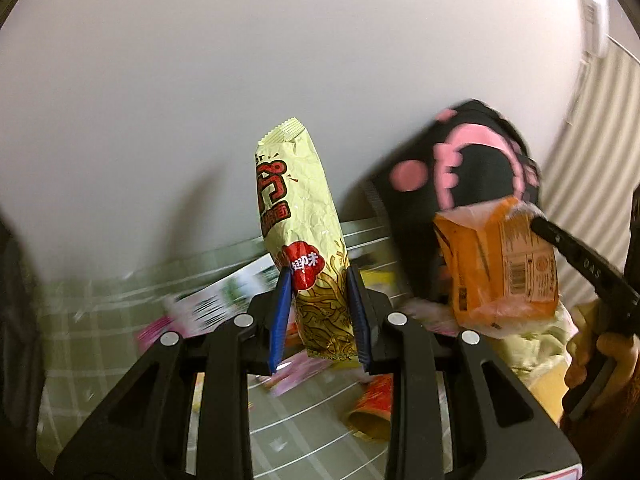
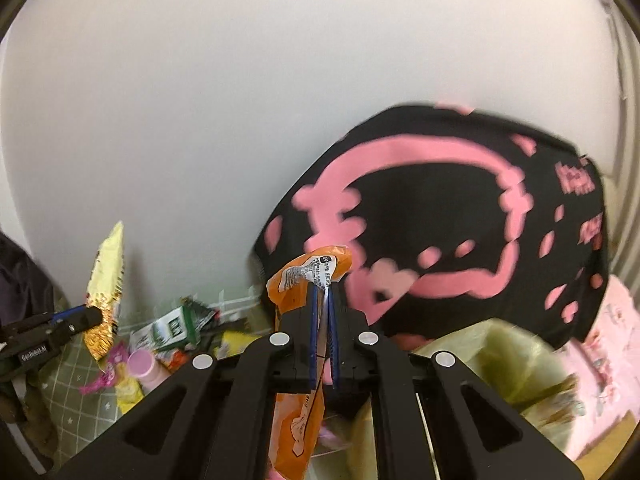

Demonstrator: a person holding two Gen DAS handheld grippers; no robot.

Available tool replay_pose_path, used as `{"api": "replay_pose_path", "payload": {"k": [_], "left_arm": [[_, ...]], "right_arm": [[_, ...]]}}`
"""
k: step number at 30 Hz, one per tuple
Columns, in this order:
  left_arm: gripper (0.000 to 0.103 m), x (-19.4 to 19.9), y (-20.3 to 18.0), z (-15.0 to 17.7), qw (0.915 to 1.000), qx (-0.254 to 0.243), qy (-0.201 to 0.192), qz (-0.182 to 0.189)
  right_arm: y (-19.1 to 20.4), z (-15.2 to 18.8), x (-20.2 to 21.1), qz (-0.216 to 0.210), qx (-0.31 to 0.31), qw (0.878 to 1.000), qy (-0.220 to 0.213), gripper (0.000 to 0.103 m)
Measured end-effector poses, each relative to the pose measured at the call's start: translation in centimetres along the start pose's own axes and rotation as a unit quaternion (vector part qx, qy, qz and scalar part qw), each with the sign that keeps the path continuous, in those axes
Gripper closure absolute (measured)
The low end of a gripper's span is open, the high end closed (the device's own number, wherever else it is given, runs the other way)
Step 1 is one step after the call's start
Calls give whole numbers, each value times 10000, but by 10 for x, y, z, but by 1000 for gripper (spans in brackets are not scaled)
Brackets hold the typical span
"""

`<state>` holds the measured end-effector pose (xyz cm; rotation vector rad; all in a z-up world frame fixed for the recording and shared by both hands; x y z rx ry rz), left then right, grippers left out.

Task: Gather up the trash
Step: 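Carry both bags to the yellow-green trash bag and release them inside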

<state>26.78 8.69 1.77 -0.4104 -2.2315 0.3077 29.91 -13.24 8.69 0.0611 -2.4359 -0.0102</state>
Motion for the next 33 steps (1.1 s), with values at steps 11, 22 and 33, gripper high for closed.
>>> {"api": "replay_pose_path", "payload": {"k": [11,22,33], "left_arm": [[77,-29,-153,-19,9799,-1369,89,1448],[77,-61,-274,43,9360,-2395,910,2413],[77,-85,-295,81,9220,-2413,1595,2574]], "right_arm": [[-94,-35,74,1131,-198,9921,-496,97],[-176,-4,124,1964,-651,9775,-402,96],[-205,37,125,1972,-979,9754,-118,97]]}}
Point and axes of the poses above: each gripper's, at about its wrist camera, not at the fingertips, and x roughly against the way its jaws point, y to its left, z to its underside, the point moved 10 cm from there along -x, roughly the way its jaws point, and after that the axes turned 3 degrees about y, right-handed, at the moved point
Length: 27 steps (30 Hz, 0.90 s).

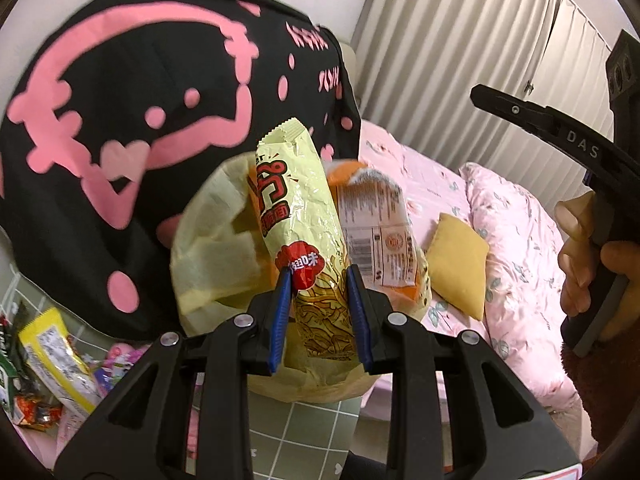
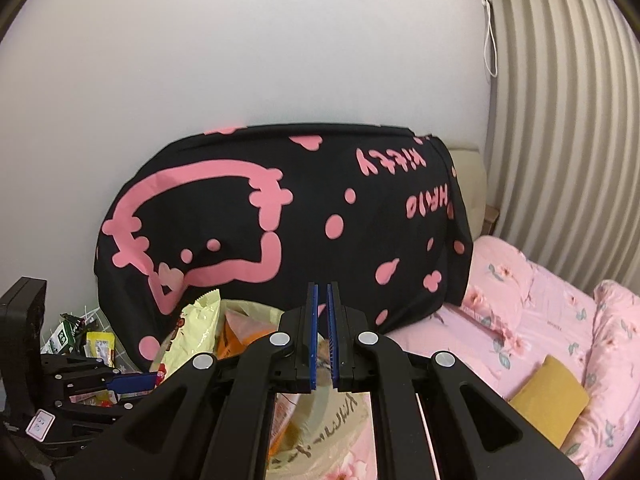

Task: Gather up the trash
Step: 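Carry both bags to the yellow-green trash bag and release them inside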

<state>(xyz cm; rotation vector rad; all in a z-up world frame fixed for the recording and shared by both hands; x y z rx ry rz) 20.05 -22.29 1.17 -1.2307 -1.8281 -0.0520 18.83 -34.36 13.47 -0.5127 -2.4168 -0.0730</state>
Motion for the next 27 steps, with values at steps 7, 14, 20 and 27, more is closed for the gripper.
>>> {"api": "replay_pose_path", "payload": {"k": [7,14,20,27], "left_arm": [[77,-45,13,10,9978,364,552,18],[77,-66,16,9,9969,357,691,-133],[77,-77,18,9,9961,384,756,-236],[77,-87,27,7,9954,436,799,-304]], "right_arm": [[-19,21,-9,-4,-198,9996,213,97],[-32,37,-21,-47,-370,9984,414,97],[-29,40,-29,-79,-322,9983,476,97],[-26,49,-40,-104,-316,9975,629,97]]}}
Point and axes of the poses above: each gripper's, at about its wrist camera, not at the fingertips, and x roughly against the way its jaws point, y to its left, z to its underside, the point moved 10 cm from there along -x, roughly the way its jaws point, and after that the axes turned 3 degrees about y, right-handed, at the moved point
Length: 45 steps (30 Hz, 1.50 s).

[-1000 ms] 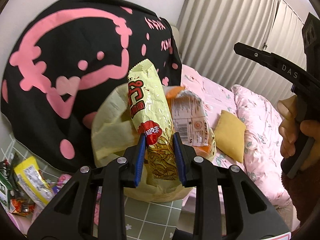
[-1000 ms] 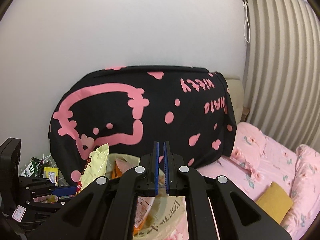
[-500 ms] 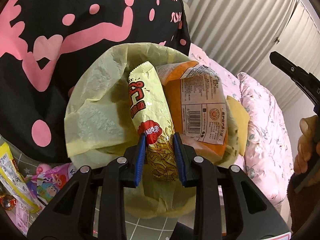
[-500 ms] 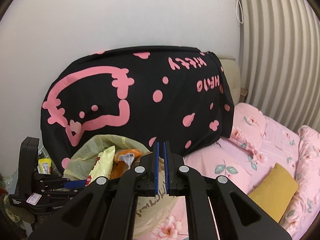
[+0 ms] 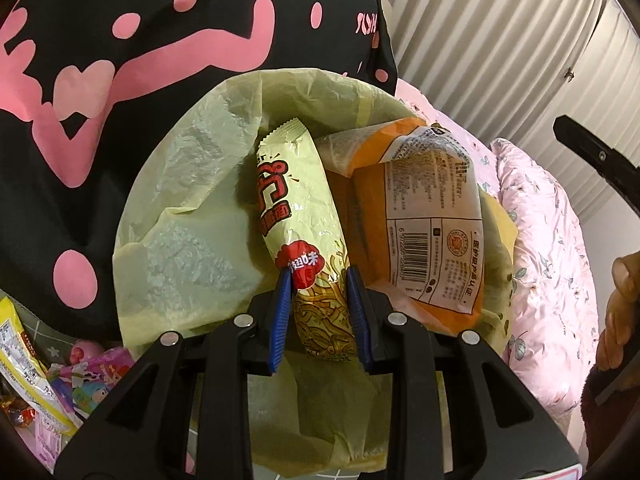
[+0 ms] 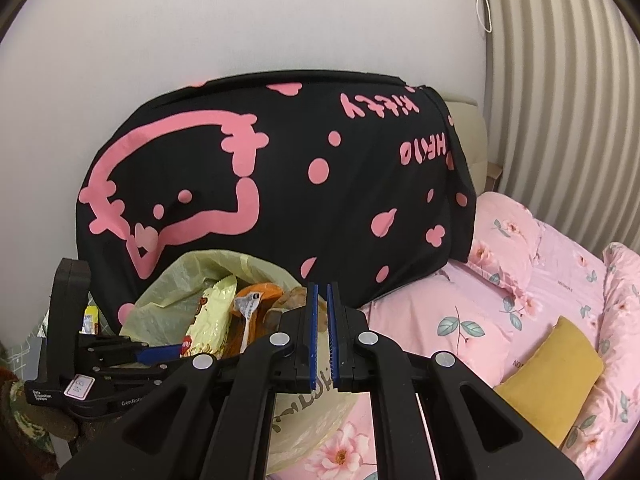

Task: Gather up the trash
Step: 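Carry both bags to the yellow-green trash bag and release them inside, then grasp the pink candy stick with the left tool while the right tool grasps the pink wrapper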

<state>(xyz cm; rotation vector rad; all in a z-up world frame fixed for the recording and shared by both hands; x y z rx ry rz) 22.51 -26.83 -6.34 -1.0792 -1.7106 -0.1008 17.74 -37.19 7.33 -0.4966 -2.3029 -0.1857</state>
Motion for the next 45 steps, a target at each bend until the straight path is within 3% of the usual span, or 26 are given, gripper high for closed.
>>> {"api": "replay_pose_path", "payload": {"k": [3,5,10,16,21,27,31,35,36,37,39,43,45], "left_arm": [[65,12,0,-1,9996,132,-194,180],[47,23,2,-2,9988,201,-332,298],[45,56,13,7,9978,223,-623,93],[45,106,68,35,9894,552,-1153,-683],[45,142,129,73,9744,1020,-1378,-1452],[45,182,183,120,9546,1476,-1508,-2102],[45,212,213,149,9407,1705,-1640,-2433],[45,237,248,191,9284,2185,-1653,-2510],[45,244,257,204,9239,2299,-1633,-2587],[45,247,262,213,9206,2371,-1613,-2649],[45,253,273,232,9127,2575,-1590,-2747],[45,255,282,250,9068,2744,-1546,-2803],[45,252,282,253,9080,2719,-1490,-2817]], "right_arm": [[1,4,-2,19,5,10000,21,97],[1,7,-3,37,-8,10000,36,97],[10,13,-7,-39,-111,9999,70,96],[55,26,-14,-358,79,9992,164,96],[114,37,-22,-710,435,9963,203,96],[192,49,-30,-1282,796,9879,355,96],[248,66,-32,-1729,1155,9769,489,96],[291,96,-36,-2101,1598,9623,651,94],[297,103,-37,-2149,1677,9595,704,87],[305,112,-39,-2242,1756,9552,802,73],[318,128,-39,-2432,1809,9481,957,60],[326,144,-40,-2421,1911,9449,1096,60],[324,145,-47,-2209,1873,9505,1128,60]]}}
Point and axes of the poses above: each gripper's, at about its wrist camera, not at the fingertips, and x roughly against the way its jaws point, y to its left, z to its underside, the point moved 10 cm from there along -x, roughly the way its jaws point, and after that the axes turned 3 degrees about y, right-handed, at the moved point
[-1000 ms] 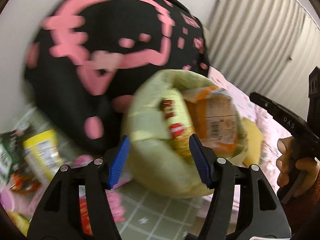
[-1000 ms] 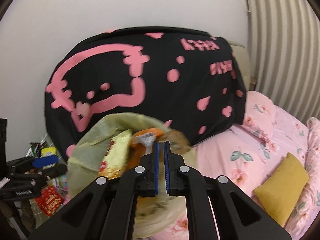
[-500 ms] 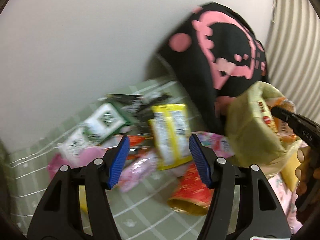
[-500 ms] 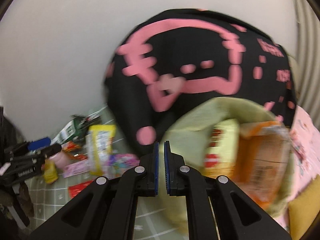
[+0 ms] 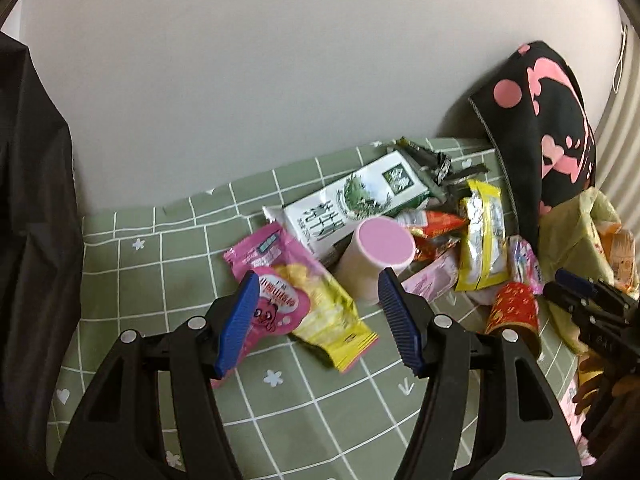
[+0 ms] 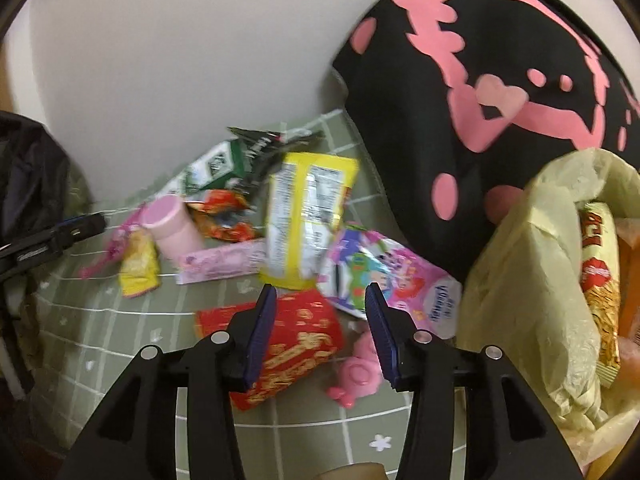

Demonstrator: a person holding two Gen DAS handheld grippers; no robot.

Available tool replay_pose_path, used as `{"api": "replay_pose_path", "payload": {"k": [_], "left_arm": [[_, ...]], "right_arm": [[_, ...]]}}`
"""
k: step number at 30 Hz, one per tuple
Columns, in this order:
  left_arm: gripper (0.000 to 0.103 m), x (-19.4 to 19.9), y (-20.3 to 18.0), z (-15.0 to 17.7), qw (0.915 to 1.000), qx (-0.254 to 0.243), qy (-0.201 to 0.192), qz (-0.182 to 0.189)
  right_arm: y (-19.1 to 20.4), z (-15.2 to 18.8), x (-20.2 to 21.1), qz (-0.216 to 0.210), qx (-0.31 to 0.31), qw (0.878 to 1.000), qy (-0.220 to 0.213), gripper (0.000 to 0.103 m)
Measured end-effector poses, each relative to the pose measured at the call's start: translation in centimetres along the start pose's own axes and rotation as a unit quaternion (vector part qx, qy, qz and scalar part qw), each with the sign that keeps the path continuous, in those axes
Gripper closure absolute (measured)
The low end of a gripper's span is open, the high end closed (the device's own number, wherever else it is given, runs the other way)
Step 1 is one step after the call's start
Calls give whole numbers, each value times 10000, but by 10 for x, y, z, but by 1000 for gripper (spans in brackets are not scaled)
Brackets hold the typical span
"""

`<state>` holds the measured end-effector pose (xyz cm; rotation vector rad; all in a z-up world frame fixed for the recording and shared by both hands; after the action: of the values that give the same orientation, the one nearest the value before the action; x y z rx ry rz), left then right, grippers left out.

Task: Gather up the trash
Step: 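Grasp the pink candy stick with the left tool while the right tool grasps the pink wrapper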

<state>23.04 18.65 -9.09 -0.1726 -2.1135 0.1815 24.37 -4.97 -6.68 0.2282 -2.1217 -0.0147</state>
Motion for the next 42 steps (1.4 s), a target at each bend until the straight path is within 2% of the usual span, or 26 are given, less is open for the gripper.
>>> {"api": "replay_pose_path", "payload": {"k": [4,10,13,18,24,26,27,28,31,36,42], "left_arm": [[45,-3,0,7,9999,-28,74,62],[45,-5,0,10,9997,14,120,218],[45,-8,-4,10,9994,41,142,303],[45,-12,-1,7,9994,92,153,309],[45,-14,17,9,9993,262,185,183],[45,-14,21,10,9991,335,199,162],[45,-15,23,10,9990,365,203,162],[45,-15,23,10,9989,377,207,166],[45,-16,24,10,9988,389,221,192],[45,-17,28,10,9986,434,226,176],[45,-16,29,10,9989,387,191,163]], "right_arm": [[-15,-8,-9,58,-224,9997,-1,59],[-33,-30,-8,-67,-22,9999,96,59],[-30,-35,-15,-212,361,9989,224,59],[-25,-33,-48,64,898,9944,545,59],[-24,-18,-82,195,841,9918,946,59],[-25,-16,-83,233,776,9930,864,65],[-25,-15,-82,225,718,9932,886,74],[-25,-15,-81,189,671,9938,865,78],[-17,-13,-75,-98,510,9949,868,86],[11,-12,-60,-391,704,9939,758,93],[6,-21,-32,-414,574,9965,451,94]]}}
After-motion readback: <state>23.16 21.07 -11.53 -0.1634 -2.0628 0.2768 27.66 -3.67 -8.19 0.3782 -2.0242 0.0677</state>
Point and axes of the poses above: each gripper's, at about its wrist camera, not at the fingertips, and x roughly against the way its jaws point, y to its left, z to its underside, the point moved 10 cm from there along -x, roughly the way its jaws point, and after that the axes turned 3 degrees about y, right-handed, at the moved point
